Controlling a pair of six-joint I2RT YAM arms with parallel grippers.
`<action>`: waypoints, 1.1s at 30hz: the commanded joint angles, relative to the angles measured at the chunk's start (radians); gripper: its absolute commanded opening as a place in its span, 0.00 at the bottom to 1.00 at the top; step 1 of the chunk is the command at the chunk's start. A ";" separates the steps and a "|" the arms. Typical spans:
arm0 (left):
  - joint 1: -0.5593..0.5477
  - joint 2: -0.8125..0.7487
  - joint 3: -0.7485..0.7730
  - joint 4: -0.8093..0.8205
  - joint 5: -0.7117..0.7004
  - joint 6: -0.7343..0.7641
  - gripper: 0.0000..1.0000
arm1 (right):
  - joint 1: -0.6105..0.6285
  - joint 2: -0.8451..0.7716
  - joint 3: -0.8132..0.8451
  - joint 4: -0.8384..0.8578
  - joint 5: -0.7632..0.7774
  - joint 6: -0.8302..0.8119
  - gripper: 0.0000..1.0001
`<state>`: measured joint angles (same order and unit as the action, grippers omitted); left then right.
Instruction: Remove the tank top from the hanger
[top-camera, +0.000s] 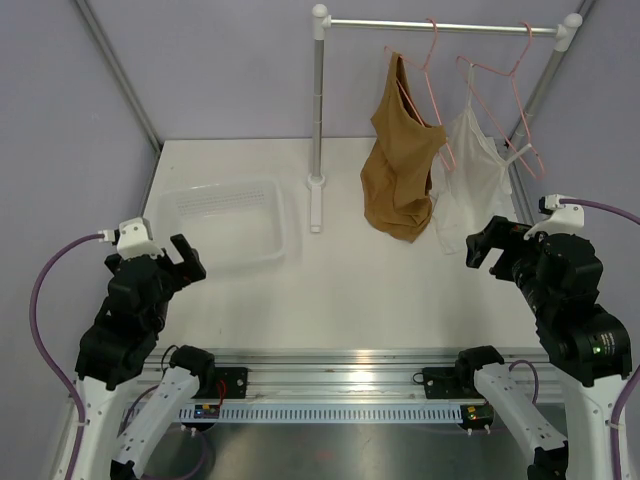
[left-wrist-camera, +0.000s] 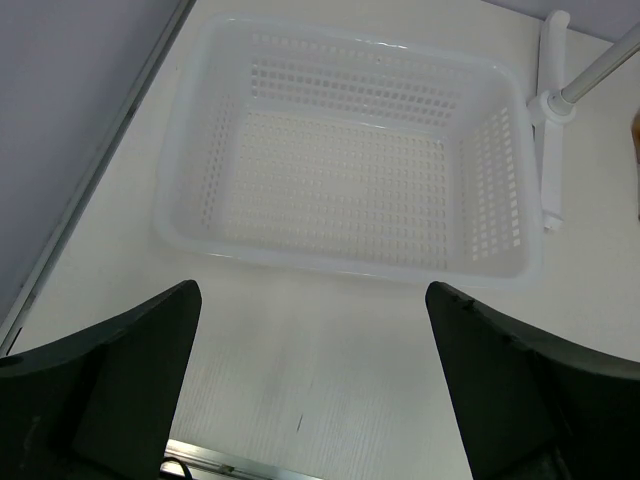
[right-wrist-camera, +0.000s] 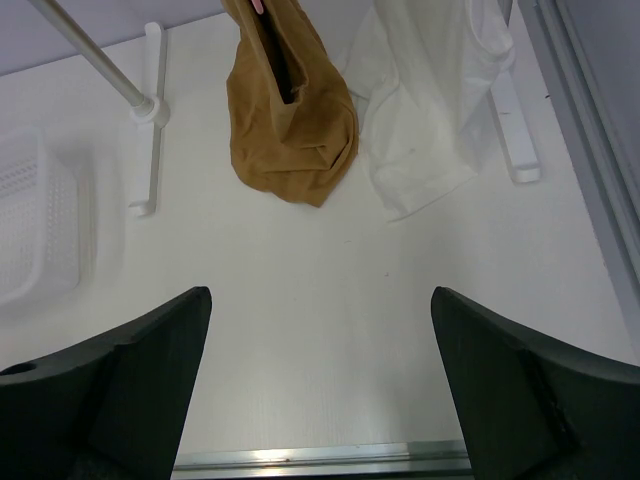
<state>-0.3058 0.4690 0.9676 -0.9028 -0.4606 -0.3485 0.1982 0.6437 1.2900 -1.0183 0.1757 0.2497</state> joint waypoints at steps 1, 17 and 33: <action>-0.004 -0.016 -0.004 0.051 -0.016 -0.012 0.99 | 0.004 0.010 0.006 0.034 0.008 -0.024 1.00; -0.004 -0.001 -0.067 0.108 0.006 -0.032 0.99 | 0.006 0.276 0.212 0.279 0.051 -0.122 0.99; -0.004 -0.010 -0.075 0.125 0.039 -0.026 0.99 | 0.004 1.037 0.899 0.213 -0.157 -0.348 0.93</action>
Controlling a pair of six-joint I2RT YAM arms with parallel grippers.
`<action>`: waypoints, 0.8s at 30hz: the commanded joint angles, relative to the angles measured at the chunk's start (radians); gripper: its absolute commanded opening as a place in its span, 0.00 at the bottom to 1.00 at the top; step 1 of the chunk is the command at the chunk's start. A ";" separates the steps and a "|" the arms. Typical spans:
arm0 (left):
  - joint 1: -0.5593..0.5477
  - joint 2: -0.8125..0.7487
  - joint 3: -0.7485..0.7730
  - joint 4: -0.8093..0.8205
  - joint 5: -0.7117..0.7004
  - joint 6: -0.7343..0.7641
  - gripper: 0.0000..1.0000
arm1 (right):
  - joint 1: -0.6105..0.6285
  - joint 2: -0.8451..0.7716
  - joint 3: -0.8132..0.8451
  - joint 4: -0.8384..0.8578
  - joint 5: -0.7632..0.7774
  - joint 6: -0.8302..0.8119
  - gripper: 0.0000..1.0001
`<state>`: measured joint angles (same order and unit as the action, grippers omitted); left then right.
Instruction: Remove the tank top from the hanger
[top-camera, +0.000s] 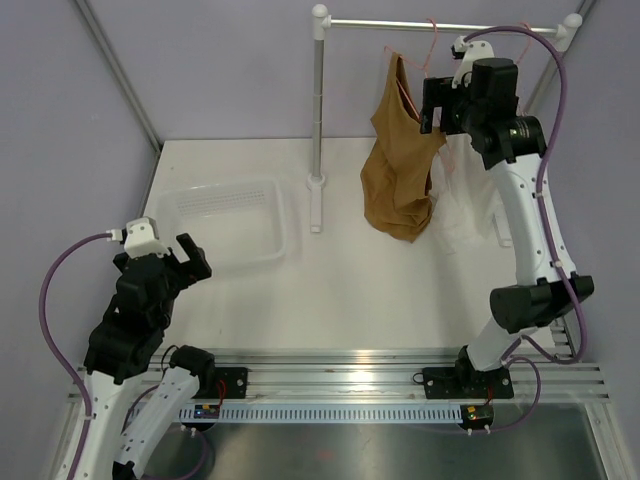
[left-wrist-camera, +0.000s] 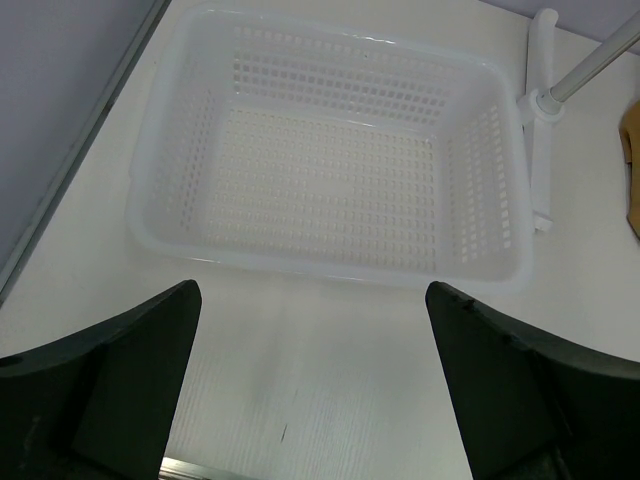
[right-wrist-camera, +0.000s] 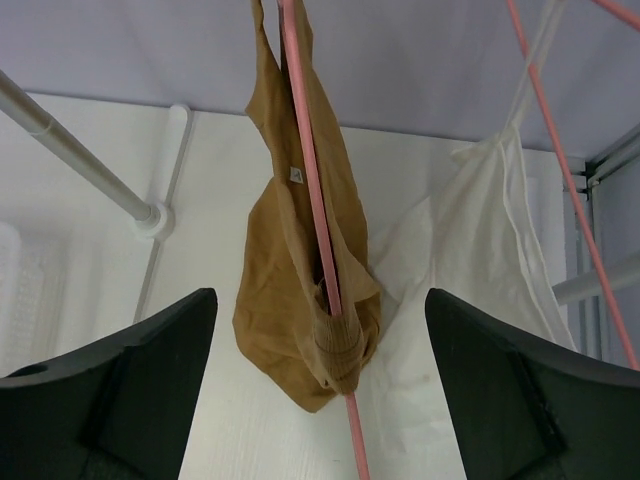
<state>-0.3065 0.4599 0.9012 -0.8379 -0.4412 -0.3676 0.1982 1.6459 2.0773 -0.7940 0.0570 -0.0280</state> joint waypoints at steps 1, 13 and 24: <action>-0.003 -0.001 -0.008 0.062 0.021 -0.007 0.99 | 0.004 0.052 0.128 -0.011 -0.046 -0.076 0.92; -0.003 0.002 -0.010 0.063 0.025 -0.004 0.99 | 0.004 0.262 0.322 -0.080 -0.092 -0.128 0.51; -0.003 -0.001 -0.012 0.063 0.024 -0.004 0.99 | 0.004 0.264 0.285 -0.045 -0.112 -0.109 0.34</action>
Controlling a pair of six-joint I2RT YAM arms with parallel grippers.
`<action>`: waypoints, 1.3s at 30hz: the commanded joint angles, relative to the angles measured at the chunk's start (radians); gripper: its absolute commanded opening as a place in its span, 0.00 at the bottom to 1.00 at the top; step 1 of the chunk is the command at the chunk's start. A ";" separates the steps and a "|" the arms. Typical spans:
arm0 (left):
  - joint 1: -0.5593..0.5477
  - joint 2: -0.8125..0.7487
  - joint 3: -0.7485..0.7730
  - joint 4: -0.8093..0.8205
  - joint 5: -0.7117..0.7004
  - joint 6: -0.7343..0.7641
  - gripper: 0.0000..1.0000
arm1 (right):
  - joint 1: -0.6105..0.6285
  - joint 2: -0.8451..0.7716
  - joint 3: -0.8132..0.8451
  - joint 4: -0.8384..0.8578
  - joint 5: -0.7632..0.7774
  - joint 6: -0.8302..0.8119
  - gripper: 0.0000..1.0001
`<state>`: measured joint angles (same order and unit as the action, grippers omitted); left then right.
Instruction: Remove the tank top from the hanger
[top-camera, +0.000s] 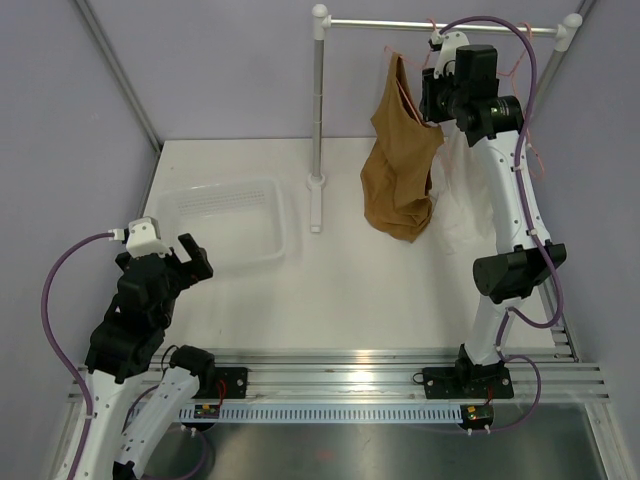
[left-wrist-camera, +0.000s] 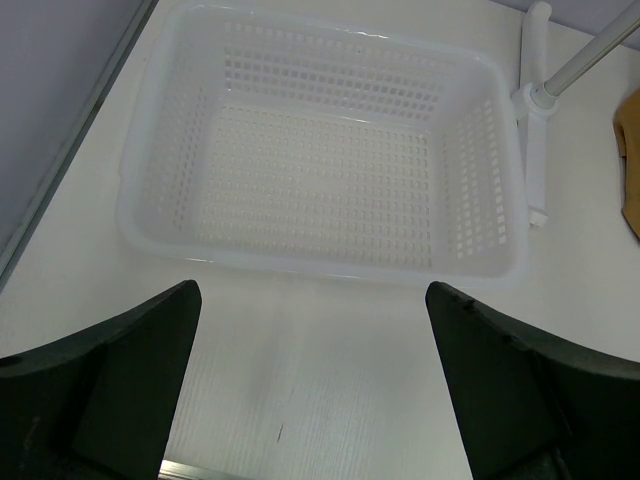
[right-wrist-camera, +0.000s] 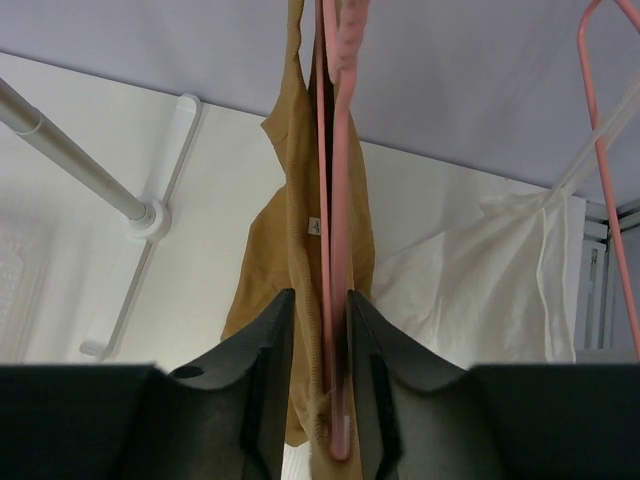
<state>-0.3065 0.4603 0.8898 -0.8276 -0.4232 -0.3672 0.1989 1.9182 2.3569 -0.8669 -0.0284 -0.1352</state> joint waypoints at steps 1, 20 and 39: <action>-0.003 -0.003 0.001 0.053 0.003 -0.006 0.99 | 0.005 -0.011 0.002 0.028 -0.027 0.000 0.32; -0.003 0.003 0.001 0.050 -0.011 -0.007 0.99 | 0.005 -0.176 -0.005 0.132 -0.119 0.129 0.00; -0.016 0.207 0.250 0.189 0.280 -0.084 0.99 | 0.008 -0.761 -0.611 0.031 -0.295 0.281 0.00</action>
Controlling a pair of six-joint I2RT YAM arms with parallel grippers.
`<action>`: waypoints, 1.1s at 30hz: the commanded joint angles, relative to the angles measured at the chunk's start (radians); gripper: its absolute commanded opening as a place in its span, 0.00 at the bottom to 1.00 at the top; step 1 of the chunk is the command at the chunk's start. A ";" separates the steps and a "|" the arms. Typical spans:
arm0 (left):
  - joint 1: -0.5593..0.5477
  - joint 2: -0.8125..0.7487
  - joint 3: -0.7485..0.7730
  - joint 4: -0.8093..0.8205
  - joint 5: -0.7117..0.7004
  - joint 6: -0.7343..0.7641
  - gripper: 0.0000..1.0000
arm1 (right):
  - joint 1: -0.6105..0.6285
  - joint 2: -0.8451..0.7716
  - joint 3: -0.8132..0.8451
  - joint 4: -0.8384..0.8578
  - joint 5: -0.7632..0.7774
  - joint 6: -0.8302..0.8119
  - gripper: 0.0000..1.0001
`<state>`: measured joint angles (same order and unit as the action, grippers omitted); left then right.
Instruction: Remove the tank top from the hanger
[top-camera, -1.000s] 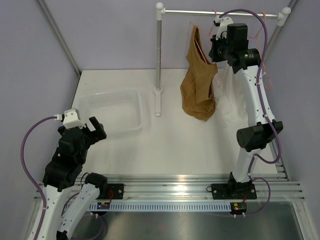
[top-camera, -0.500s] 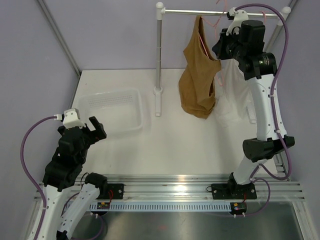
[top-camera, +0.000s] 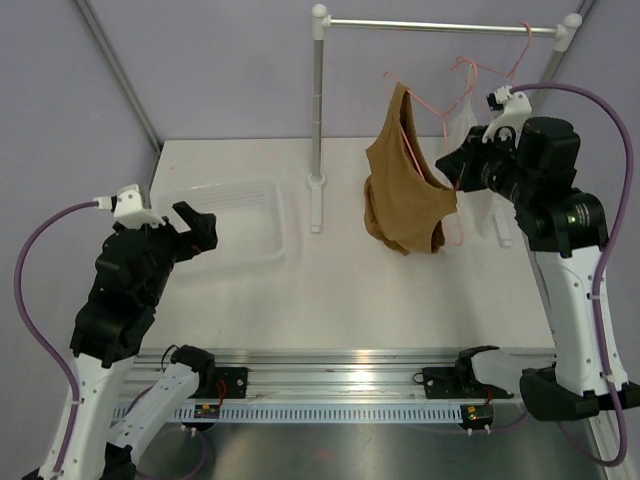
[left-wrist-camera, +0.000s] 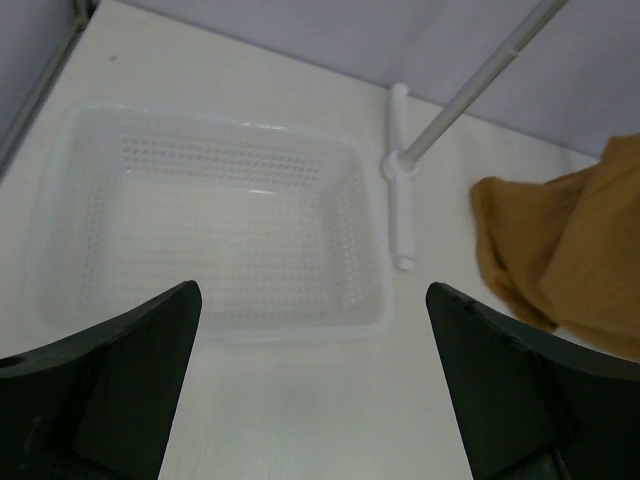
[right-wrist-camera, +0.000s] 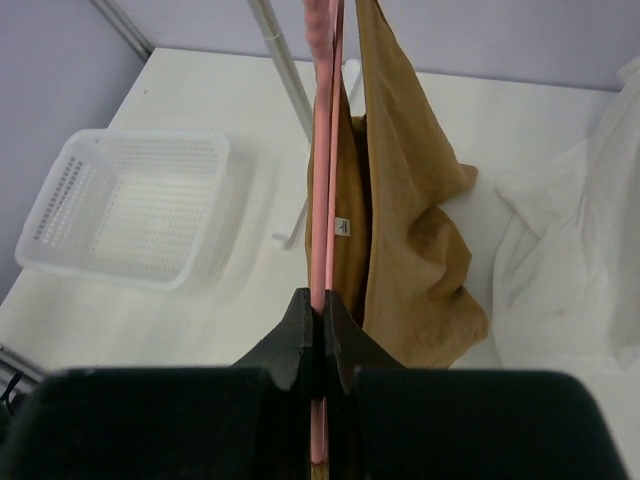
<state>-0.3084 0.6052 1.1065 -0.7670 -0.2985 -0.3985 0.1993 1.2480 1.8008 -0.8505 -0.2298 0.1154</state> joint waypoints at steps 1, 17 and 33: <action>-0.041 0.080 0.035 0.182 0.174 -0.081 0.99 | 0.006 -0.145 -0.096 0.005 -0.107 0.029 0.00; -0.770 0.709 0.513 0.307 -0.235 0.112 0.99 | 0.006 -0.392 -0.287 -0.130 -0.272 0.066 0.00; -0.739 0.926 0.624 0.324 -0.185 0.176 0.66 | 0.006 -0.423 -0.324 -0.111 -0.408 0.064 0.00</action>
<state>-1.0660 1.5276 1.6810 -0.5133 -0.4709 -0.2314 0.2020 0.8421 1.4761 -1.0359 -0.5705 0.1650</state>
